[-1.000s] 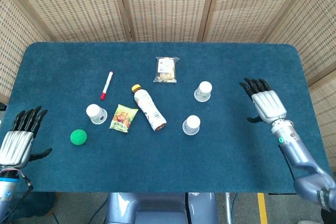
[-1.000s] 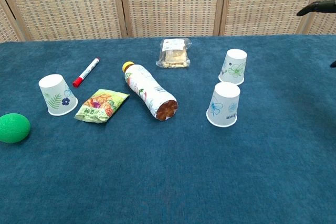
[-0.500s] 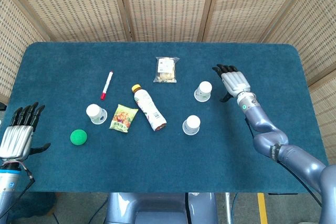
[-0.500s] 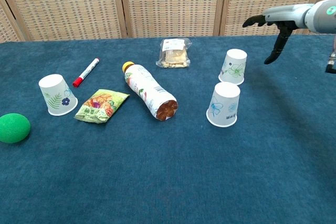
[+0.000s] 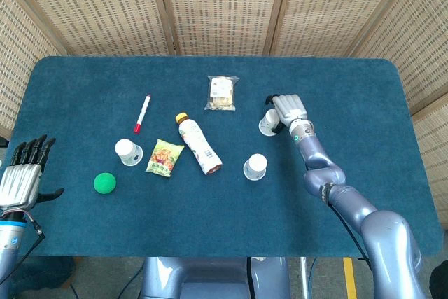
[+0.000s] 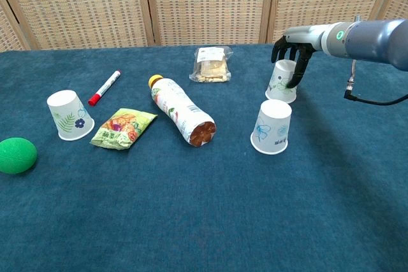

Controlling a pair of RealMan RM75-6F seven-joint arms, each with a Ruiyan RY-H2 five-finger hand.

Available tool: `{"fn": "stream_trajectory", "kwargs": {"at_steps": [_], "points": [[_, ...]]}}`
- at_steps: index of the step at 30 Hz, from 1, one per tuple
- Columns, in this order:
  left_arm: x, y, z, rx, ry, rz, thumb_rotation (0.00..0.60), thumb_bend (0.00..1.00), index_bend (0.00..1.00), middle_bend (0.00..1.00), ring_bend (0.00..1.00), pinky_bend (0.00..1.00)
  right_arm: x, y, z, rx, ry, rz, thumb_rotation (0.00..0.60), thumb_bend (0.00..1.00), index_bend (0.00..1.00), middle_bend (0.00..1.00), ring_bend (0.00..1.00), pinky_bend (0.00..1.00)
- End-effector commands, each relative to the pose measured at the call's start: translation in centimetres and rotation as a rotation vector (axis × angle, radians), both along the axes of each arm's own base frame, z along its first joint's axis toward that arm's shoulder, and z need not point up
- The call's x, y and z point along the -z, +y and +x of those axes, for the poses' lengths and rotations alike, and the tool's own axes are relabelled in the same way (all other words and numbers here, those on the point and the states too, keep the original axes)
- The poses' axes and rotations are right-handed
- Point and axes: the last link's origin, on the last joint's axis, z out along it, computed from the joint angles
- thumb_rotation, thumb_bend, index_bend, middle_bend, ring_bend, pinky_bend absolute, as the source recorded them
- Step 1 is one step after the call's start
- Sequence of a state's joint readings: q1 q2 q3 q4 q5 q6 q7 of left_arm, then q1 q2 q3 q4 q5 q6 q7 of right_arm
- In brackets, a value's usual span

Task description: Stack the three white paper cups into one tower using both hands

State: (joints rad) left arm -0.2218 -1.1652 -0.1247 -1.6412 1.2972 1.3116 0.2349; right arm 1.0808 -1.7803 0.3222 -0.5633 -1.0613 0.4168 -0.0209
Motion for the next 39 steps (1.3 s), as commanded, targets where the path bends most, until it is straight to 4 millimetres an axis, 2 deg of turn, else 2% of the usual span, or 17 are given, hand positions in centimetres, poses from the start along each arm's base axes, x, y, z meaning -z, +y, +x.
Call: {"fn": "stream_trajectory", "kwargs": {"at_steps": [1,6,13,18,21,23,25,28,31,35,39], "points": [[-0.1,0.0,0.0,-0.002,-0.001,0.0,0.6,0.0,0.0,0.0,0.0,0.0,0.5,0.1,0.2,-0.003,-0.003,0.004,0.6,0.27,0.47,0.49,0.46,0.56],[-0.1,-0.2,0.1,0.005,-0.007,-0.007,0.6,0.0,0.0,0.0,0.0,0.0,-0.1,0.2,0.9,-0.031,-0.044,-0.007,0.6,0.31,0.52,0.54,0.51,0.61],[-0.2,-0.7,0.5,0.027,-0.021,-0.014,0.6,0.0,0.0,0.0,0.0,0.0,-3.0,1.3,3.0,-0.14,-0.093,-0.029,0.6,0.32,0.52,0.56,0.52,0.63],[-0.3,-1.3,1.0,0.051,-0.031,-0.028,0.6,0.0,0.0,0.0,0.0,0.0,-6.2,4.3,5.8,-0.264,-0.132,-0.023,0.6,0.33,0.52,0.56,0.52,0.63],[-0.3,-1.6,1.2,0.067,-0.04,-0.038,0.6,0.0,0.0,0.0,0.0,0.0,-7.9,7.4,7.8,-0.342,-0.146,-0.003,0.6,0.33,0.52,0.56,0.52,0.63],[-0.3,-1.9,1.4,0.078,-0.044,-0.047,0.6,0.0,0.0,0.0,0.0,0.0,-8.3,9.7,9.1,-0.395,-0.148,0.024,0.6,0.33,0.52,0.56,0.52,0.63],[-0.3,-2.1,1.5,0.086,-0.05,-0.058,0.6,0.0,0.0,0.0,0.0,0.0,-8.4,11.9,9.9,-0.437,-0.141,0.056,0.6,0.33,0.52,0.56,0.52,0.63],[-0.4,-2.2,1.5,0.094,-0.053,-0.062,0.6,0.0,0.0,0.0,0.0,0.0,-8.0,13.8,10.6,-0.472,-0.133,0.086,0.6,0.33,0.52,0.56,0.52,0.63],[-0.6,-2.4,1.7,0.101,-0.061,-0.063,0.6,0.0,0.0,0.0,0.0,0.0,-6.8,16.1,11.2,-0.523,-0.104,0.145,0.6,0.33,0.52,0.56,0.52,0.63],[-0.6,-2.5,1.7,0.103,-0.064,-0.068,0.6,0.0,0.0,0.0,0.0,0.0,-5.0,17.7,11.1,-0.566,-0.043,0.208,0.6,0.33,0.52,0.56,0.52,0.63],[-0.6,-2.6,1.7,0.105,-0.066,-0.074,0.6,0.0,0.0,0.0,0.0,0.0,-2.7,18.2,10.5,-0.588,0.028,0.251,0.6,0.33,0.53,0.56,0.52,0.63]]}}
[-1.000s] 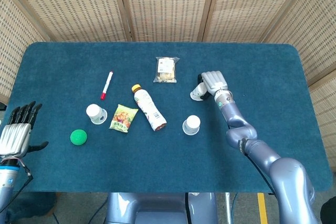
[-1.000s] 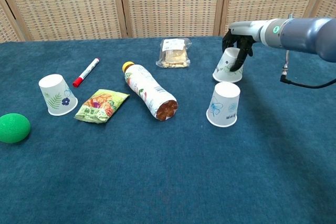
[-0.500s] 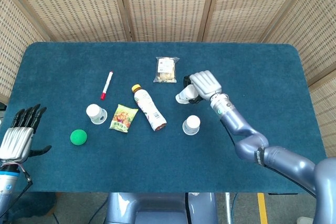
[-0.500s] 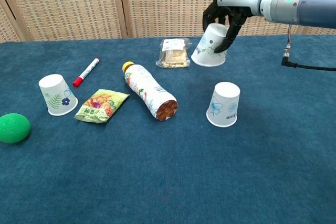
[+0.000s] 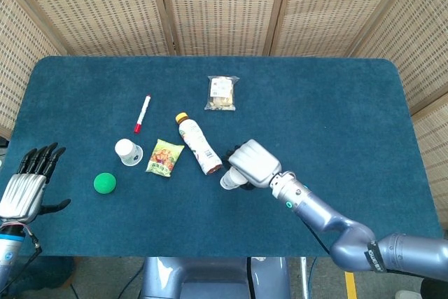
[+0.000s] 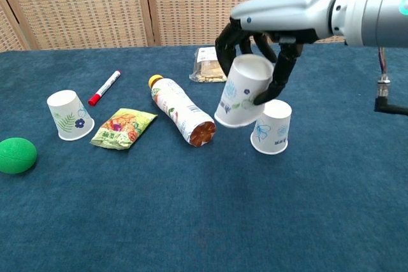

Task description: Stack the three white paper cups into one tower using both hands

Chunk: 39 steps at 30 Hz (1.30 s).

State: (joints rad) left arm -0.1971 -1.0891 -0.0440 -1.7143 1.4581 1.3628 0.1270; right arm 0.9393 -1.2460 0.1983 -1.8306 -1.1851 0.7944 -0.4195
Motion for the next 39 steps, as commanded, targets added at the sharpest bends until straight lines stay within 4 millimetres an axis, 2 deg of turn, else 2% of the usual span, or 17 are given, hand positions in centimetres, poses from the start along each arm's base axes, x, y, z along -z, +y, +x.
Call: {"fn": "stream_trajectory", "kwargs": {"at_steps": [1,7,18,21,26,28,35,39], "points": [[0.0,-0.1,0.0,0.001,-0.001,-0.004,0.6,0.0,0.0,0.0,0.0,0.0,2.4,0.5,-0.6,-0.029,0.075,0.021,0.6,0.33,0.53,0.56,0.52,0.63],[0.1,0.0,-0.2,-0.008,0.002,-0.017,0.6,0.0,0.0,0.0,0.0,0.0,5.9,0.7,-1.9,-0.023,0.161,0.046,0.6,0.33,0.53,0.56,0.52,0.63],[0.4,0.2,-0.3,-0.019,-0.001,-0.041,0.6,0.0,0.0,0.0,0.0,0.0,7.0,0.3,-2.8,-0.065,0.232,0.002,0.6,0.32,0.51,0.53,0.49,0.6],[0.5,0.1,-0.2,-0.016,0.0,-0.044,0.6,0.0,0.0,0.0,0.0,0.0,6.9,0.2,-3.3,-0.049,0.251,0.003,0.6,0.28,0.48,0.5,0.48,0.58],[0.5,0.1,-0.2,-0.015,0.0,-0.045,0.6,0.0,0.0,0.0,0.0,0.0,6.4,0.4,-3.4,-0.042,0.26,0.018,0.6,0.14,0.27,0.32,0.4,0.5],[0.5,0.1,-0.1,-0.014,0.0,-0.045,0.6,0.0,0.0,0.0,0.0,0.0,6.2,0.5,-3.4,-0.045,0.256,0.017,0.6,0.13,0.24,0.29,0.39,0.5],[0.4,0.0,-0.1,-0.008,-0.003,-0.043,0.6,0.0,0.0,0.0,0.0,0.0,4.9,1.1,-3.2,-0.055,0.241,0.003,0.6,0.13,0.23,0.28,0.38,0.5],[0.3,0.0,-0.1,-0.01,-0.006,-0.036,0.6,0.0,0.0,0.0,0.0,0.0,2.9,1.7,-3.0,-0.063,0.212,-0.028,0.6,0.13,0.23,0.29,0.38,0.5]]}}
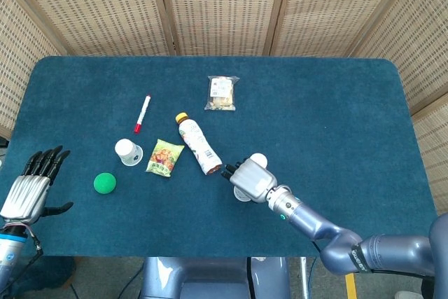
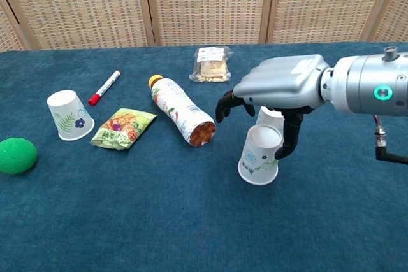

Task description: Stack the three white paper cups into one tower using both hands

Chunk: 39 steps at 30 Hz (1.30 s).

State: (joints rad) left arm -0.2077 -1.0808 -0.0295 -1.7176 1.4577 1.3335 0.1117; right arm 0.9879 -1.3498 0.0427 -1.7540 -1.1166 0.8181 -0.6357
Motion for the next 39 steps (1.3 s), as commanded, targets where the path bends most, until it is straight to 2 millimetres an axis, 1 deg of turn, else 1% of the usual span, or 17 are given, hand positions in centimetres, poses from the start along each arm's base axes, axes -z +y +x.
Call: {"fn": "stream_trajectory", "kwargs": {"at_steps": [1,4,6,8,10,12,13,14,17,18,19,21,22,24,26,32,39], "points": [[-0.1,0.1,-0.1,-0.003,-0.002,0.005,0.6,0.0,0.0,0.0,0.0,0.0,-1.9,0.5,0.0,-0.008,-0.025,-0.031,0.6,0.13,0.23,0.29,0.38,0.5],[-0.3,0.4,-0.2,-0.01,-0.003,0.013,0.6,0.0,0.0,0.0,0.0,0.0,-6.7,1.2,-1.1,-0.013,-0.057,-0.141,0.6,0.13,0.23,0.28,0.38,0.47],[-0.3,0.7,-0.2,-0.005,0.0,0.018,0.6,0.0,0.0,0.0,0.0,0.0,-8.8,1.3,-2.2,-0.022,-0.06,-0.203,0.6,0.12,0.23,0.24,0.32,0.38],[-0.4,1.5,0.0,0.011,0.012,0.028,0.6,0.0,0.0,0.0,0.0,0.0,-11.2,1.0,-4.1,-0.039,-0.059,-0.291,0.6,0.06,0.17,0.1,0.1,0.13],[-0.4,2.5,0.2,0.032,0.034,0.038,0.6,0.0,0.0,0.0,0.0,0.0,-13.1,0.6,-6.2,-0.044,-0.052,-0.364,0.6,0.01,0.08,0.02,0.0,0.01],[0.0,3.9,0.7,0.052,0.043,0.028,0.6,0.0,0.0,0.0,0.0,0.0,-15.1,0.1,-8.8,-0.005,-0.061,-0.426,0.6,0.0,0.02,0.0,0.0,0.0],[0.1,4.2,0.9,0.055,0.041,0.021,0.6,0.0,0.0,0.0,0.0,0.0,-15.5,0.1,-9.4,0.004,-0.068,-0.437,0.6,0.0,0.0,0.0,0.0,0.0],[0.2,4.6,1.1,0.06,0.038,0.013,0.6,0.0,0.0,0.0,0.0,0.0,-15.9,-0.1,-10.0,0.017,-0.075,-0.452,0.6,0.0,0.0,0.0,0.0,0.0],[0.8,6.3,2.3,0.103,0.059,-0.019,0.6,0.0,0.0,0.0,0.0,0.0,-17.9,-0.3,-13.4,0.108,-0.115,-0.541,0.6,0.0,0.0,0.0,0.0,0.0],[1.4,7.3,3.1,0.139,0.087,-0.038,0.6,0.0,0.0,0.0,0.0,0.0,-18.5,0.0,-15.1,0.164,-0.143,-0.572,0.6,0.0,0.0,0.0,0.0,0.0],[2.5,8.7,4.1,0.175,0.109,-0.075,0.6,0.0,0.0,0.0,0.0,0.0,-18.6,0.8,-17.1,0.231,-0.179,-0.584,0.6,0.0,0.0,0.0,0.0,0.0],[3.3,10.1,4.8,0.195,0.121,-0.096,0.6,0.0,0.0,0.0,0.0,0.0,-18.3,1.8,-18.4,0.271,-0.205,-0.58,0.6,0.0,0.0,0.0,0.0,0.0],[4.2,11.1,5.4,0.215,0.137,-0.115,0.6,0.0,0.0,0.0,0.0,0.0,-17.9,2.9,-19.4,0.32,-0.222,-0.571,0.6,0.0,0.0,0.0,0.0,0.0],[4.9,12.1,5.9,0.227,0.149,-0.13,0.6,0.0,0.0,0.0,0.0,0.0,-17.5,3.9,-20.0,0.36,-0.237,-0.565,0.6,0.0,0.0,0.0,0.0,0.0],[6.3,13.4,6.7,0.251,0.172,-0.16,0.6,0.0,0.0,0.0,0.0,0.0,-16.6,5.8,-20.7,0.428,-0.247,-0.549,0.6,0.0,0.0,0.0,0.0,0.0],[8.9,15.7,7.5,0.265,0.272,-0.22,0.6,0.0,0.0,0.0,0.0,0.0,-14.9,9.0,-20.7,0.482,-0.281,-0.55,0.6,0.0,0.0,0.0,0.0,0.0],[9.3,16.3,7.1,0.2,0.287,-0.27,0.6,0.0,0.02,0.0,0.0,0.01,-14.6,9.8,-20.7,0.469,-0.269,-0.58,0.6,0.0,0.0,0.0,0.0,0.0]]}}
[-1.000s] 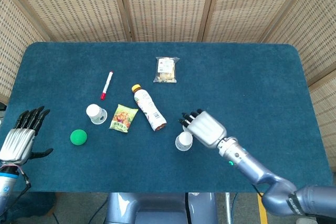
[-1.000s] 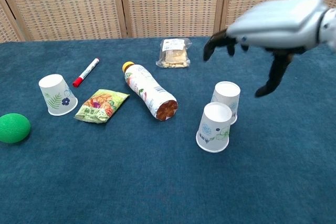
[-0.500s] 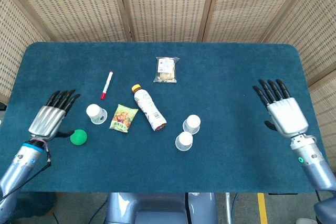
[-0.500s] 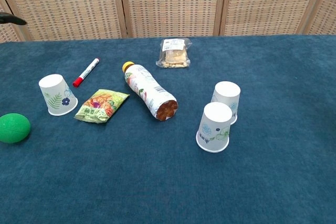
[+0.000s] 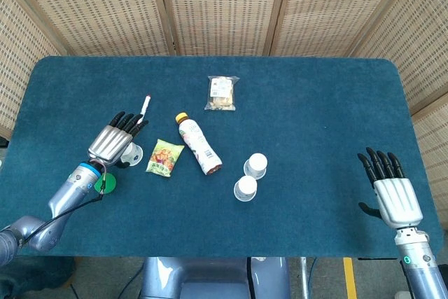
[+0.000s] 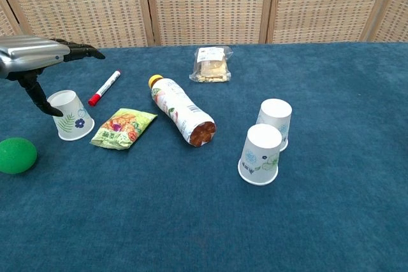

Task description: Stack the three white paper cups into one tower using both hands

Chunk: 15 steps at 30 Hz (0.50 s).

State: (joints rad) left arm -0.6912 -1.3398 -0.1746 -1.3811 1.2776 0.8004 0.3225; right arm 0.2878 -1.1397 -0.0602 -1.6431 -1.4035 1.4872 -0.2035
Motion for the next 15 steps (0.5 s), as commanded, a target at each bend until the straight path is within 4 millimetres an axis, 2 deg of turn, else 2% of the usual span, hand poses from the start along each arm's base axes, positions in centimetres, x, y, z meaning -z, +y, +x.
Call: {"fn": "stream_trajectory", "kwargs": {"at_steps": [1,6,11,15], "points": [[0.2,0.4,-0.2,-0.026,0.021,-0.018,0.6,0.0,0.03,0.0,0.0,0.02,0.0,0.1,-0.1,-0.001,0.002,-0.004,0.6,0.0,0.0,0.0,0.0,0.0],[0.7,0.8,-0.7,-0.062,0.021,-0.034,0.6,0.0,0.15,0.0,0.04,0.11,0.1,0.0,-0.5,0.017,-0.002,-0.003,0.6,0.0,0.0,0.0,0.0,0.0],[1.0,1.2,-1.0,-0.071,0.034,-0.031,0.6,0.0,0.22,0.07,0.13,0.2,0.1,-0.1,-0.5,0.019,-0.002,-0.007,0.6,0.0,0.0,0.0,0.0,0.0],[1.2,1.6,-1.6,-0.096,0.047,-0.026,0.6,0.0,0.24,0.09,0.17,0.23,-0.1,0.0,-0.5,0.018,-0.006,-0.015,0.6,0.0,0.0,0.0,0.0,0.0]]}}
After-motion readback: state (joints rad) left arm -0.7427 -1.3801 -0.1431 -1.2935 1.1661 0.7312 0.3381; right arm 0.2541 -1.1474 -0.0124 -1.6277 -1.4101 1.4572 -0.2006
